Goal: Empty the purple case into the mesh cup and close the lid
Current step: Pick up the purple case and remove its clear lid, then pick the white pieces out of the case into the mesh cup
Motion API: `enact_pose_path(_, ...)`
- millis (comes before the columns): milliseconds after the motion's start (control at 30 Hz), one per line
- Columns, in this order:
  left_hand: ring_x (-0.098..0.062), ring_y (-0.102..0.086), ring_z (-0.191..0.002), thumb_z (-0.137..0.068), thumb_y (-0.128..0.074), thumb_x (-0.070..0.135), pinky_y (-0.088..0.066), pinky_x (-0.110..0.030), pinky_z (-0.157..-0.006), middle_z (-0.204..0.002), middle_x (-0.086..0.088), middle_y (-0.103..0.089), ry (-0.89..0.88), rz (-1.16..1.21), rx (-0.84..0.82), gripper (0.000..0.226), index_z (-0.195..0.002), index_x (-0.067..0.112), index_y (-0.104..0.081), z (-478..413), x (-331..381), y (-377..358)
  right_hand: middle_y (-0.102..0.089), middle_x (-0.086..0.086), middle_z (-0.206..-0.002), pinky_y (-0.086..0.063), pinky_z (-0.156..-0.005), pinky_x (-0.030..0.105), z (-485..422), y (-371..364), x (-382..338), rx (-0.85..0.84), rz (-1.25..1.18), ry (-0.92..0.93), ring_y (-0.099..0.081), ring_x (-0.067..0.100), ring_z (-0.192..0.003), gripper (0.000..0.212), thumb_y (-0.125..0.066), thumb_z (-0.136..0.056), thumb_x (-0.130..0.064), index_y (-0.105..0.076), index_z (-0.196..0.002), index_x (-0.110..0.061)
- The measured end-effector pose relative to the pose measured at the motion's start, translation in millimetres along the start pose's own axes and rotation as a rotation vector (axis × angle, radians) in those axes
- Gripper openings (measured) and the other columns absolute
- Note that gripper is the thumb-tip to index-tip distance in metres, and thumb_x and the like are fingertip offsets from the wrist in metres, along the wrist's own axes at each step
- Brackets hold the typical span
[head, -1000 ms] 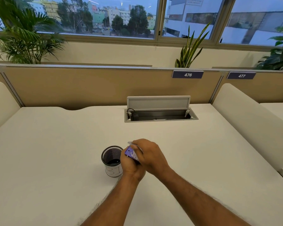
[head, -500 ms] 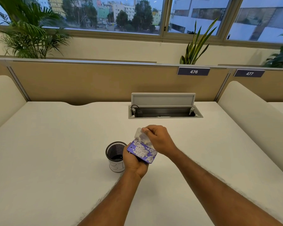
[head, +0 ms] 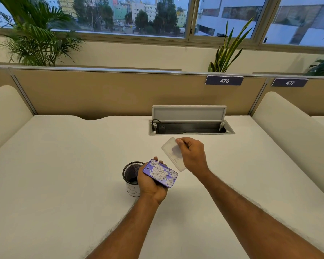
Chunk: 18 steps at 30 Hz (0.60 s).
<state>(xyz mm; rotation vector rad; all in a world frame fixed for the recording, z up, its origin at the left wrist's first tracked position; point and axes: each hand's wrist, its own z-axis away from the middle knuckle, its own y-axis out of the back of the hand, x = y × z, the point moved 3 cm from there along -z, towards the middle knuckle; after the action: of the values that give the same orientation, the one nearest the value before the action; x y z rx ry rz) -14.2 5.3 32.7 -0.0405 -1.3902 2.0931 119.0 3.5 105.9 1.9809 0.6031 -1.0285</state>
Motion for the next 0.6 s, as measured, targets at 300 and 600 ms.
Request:
enact_pose_path(300,-0.021,-0.065,-0.060,-0.084,-0.048,0.051,-0.050,-0.034,-0.075,-0.070,-0.007,-0.069,-0.096,0.025,-0.046,0.044,-0.083,0.013,-0.070,4.8,42.2,6.8,-0.072,0.009,-0.071,-0.054,-0.052,0.032,18.0,-4.5,38.5,-0.061,-0.037,-0.176,-0.062,0.021,-0.051,0.021,-0.054,-0.095,-0.019,-0.067,-0.080,-0.014)
enact_pose_path(600,-0.019,-0.061,-0.072,-0.083,-0.050,0.049,-0.050,-0.033,-0.076,-0.076,-0.003,-0.066,-0.240,0.020,-0.012,0.034,-0.082,0.017,-0.063,3.6,104.6,9.8,-0.068,-0.011,-0.081,-0.042,-0.065,0.014,65.6,-24.2,93.9,-0.350,0.226,-0.277,-0.062,0.008,-0.078,0.022,-0.050,-0.090,-0.011,-0.071,-0.091,-0.018)
